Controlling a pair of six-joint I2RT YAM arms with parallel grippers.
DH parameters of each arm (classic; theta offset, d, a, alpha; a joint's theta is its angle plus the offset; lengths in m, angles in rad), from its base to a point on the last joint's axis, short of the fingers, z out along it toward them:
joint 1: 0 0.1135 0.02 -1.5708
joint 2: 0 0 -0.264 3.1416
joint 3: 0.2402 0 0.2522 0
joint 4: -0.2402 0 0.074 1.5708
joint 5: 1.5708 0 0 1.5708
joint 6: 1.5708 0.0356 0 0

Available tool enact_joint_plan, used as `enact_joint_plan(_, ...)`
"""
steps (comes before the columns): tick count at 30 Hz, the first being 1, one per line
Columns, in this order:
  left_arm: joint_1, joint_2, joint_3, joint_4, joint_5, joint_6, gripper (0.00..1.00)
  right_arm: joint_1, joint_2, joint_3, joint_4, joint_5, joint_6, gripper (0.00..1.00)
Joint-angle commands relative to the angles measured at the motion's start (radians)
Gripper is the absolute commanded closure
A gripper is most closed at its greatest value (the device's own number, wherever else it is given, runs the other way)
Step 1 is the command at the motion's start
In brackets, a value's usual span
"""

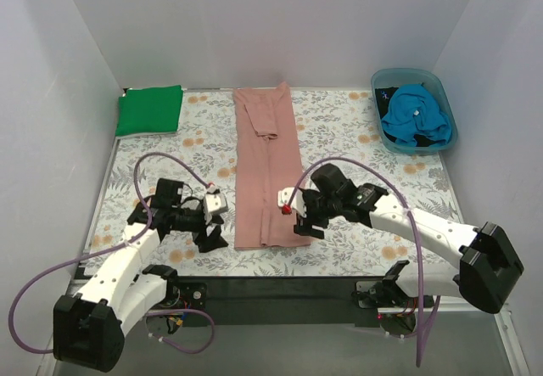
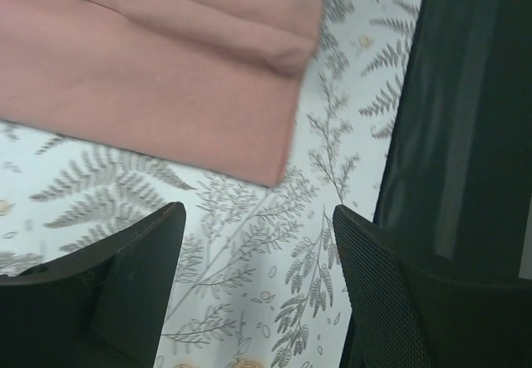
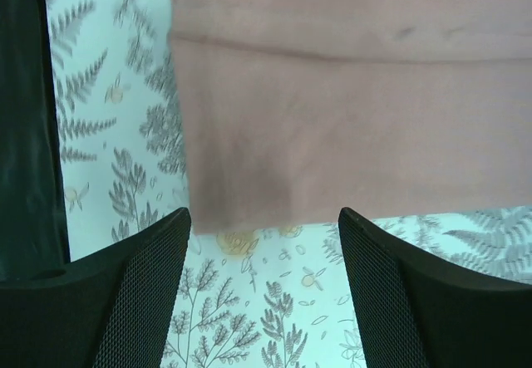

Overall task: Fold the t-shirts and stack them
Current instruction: Fold the tshirt

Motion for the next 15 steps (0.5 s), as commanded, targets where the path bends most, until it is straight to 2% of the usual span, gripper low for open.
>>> enact_joint_plan(1,-0.058,-0.092,-0.108,0.123,-0.004,0.173,0.29,0.032,-0.045,-0.145,0.096,0.036,-0.189,0.21)
enact_joint_plan(3,-0.111,-0.083,-0.150,0.140,-0.025,0.261,0.29,0.058,-0.062,-0.231,0.174,0.044,-0.240,0.21)
enact_joint_plan(6,-0.140,-0.061,-0.190,0.186,-0.059,0.305,0.30,0.064,-0.064,-0.271,0.236,0.033,-0.320,0.25)
enact_joint_plan(10,-0.191,-0.014,-0.216,0.292,-0.081,0.309,0.32,0.072,-0.016,-0.295,0.267,0.031,-0.380,0.34)
enact_joint_plan(15,-0.238,0.054,-0.230,0.361,-0.108,0.314,0.35,0.089,-0.021,-0.322,0.282,0.042,-0.389,0.38)
